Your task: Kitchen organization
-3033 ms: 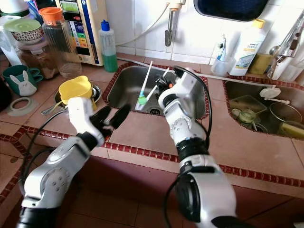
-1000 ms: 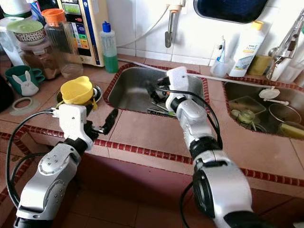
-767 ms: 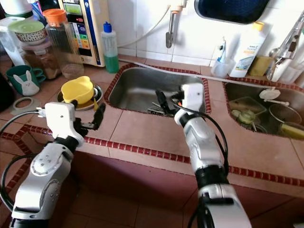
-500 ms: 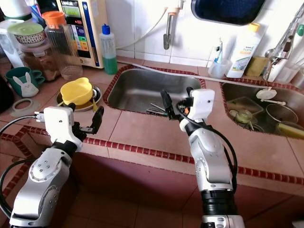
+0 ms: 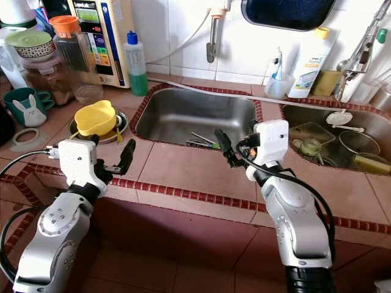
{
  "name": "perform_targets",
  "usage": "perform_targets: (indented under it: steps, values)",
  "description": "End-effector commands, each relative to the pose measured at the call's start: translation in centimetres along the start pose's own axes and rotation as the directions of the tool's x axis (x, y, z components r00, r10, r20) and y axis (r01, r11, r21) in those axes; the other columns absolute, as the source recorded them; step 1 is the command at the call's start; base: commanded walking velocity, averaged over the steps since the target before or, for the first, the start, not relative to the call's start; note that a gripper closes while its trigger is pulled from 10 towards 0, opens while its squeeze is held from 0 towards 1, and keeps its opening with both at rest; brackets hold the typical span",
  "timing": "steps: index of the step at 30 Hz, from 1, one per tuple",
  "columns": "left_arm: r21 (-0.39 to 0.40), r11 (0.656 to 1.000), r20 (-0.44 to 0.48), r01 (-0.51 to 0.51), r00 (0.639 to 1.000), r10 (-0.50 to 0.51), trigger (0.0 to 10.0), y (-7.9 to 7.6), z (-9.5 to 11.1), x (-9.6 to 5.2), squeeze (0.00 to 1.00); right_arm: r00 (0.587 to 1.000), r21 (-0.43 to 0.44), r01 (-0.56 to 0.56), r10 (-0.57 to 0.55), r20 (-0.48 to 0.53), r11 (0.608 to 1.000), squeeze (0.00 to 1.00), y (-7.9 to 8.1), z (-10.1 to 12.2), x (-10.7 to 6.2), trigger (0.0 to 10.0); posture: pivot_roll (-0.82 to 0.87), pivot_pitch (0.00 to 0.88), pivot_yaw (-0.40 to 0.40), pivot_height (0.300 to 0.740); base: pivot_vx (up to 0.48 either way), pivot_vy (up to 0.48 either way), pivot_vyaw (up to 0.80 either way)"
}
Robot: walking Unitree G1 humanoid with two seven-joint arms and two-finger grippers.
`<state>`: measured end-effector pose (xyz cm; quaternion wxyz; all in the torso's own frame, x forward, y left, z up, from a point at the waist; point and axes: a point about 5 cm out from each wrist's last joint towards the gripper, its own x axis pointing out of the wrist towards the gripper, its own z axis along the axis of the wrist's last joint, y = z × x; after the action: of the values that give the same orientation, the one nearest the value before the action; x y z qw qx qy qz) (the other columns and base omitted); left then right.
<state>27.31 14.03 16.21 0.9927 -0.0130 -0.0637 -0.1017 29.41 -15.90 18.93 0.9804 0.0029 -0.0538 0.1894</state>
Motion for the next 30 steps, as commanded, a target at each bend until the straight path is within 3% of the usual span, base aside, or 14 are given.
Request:
perform_targets:
  steps: [1, 11, 30]
  values:
    - [-0.001, 1.0, 0.027, 0.012, 1.0, -0.012, 10.0, -0.1, 0.7, -0.1, 0.0, 1.0, -0.008, -0.025, 0.025, -0.006, 1.0, 0.0, 0.3, 0.2, -0.4, 10.0, 0.02, 0.0, 0.008, 0.74, 0.0, 0.0, 0.0]
    - [-0.007, 0.999, 0.024, 0.035, 0.999, -0.035, 10.0, -0.1, 0.7, 0.1, 0.0, 0.998, -0.001, -0.042, 0.042, -0.049, 0.999, 0.0, 0.7, -0.4, -1.3, 10.0, 0.01, 0.0, 0.024, 0.74, 0.098, 0.0, 0.0]
    - [-0.039, 0.999, 0.031, 0.035, 0.999, -0.033, 10.0, -0.7, 0.7, 0.2, 0.0, 0.999, 0.064, 0.037, -0.038, 0.015, 0.997, 0.0, 2.0, 0.2, 0.2, 10.0, 0.02, 0.0, 0.015, 0.74, 0.297, 0.0, 0.0]
